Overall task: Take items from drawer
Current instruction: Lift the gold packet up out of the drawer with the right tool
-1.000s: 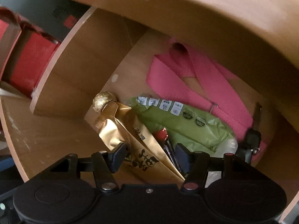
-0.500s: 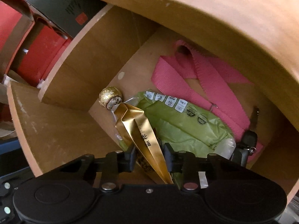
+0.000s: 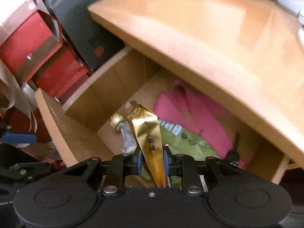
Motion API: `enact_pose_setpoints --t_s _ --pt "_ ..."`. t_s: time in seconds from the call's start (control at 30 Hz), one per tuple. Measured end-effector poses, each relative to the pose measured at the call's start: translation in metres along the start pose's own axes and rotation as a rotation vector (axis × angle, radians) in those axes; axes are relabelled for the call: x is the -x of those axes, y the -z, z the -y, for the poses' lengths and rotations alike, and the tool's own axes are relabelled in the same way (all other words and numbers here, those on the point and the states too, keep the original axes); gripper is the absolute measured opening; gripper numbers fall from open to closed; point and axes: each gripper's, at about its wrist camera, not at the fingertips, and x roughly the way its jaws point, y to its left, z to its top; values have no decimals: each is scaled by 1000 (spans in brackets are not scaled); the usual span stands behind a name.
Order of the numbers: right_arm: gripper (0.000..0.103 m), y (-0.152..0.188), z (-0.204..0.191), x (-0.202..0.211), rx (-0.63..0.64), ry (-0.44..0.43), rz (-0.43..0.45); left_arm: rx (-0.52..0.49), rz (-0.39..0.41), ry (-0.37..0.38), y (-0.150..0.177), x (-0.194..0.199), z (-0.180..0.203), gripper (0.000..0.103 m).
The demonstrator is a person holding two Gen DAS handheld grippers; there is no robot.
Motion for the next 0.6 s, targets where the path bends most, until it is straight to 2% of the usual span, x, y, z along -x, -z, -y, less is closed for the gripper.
enact_pose_setpoints --t_s 0.23,0.47,0.6 --pt "20 2 -3 50 -16 21 111 2 12 3 -1 8 3 48" --pt "20 -11 4 82 -131 -41 183 12 21 9 -1 15 3 48" --pt "20 -27 19 99 -239 -94 257 25 25 12 -1 17 1 51"
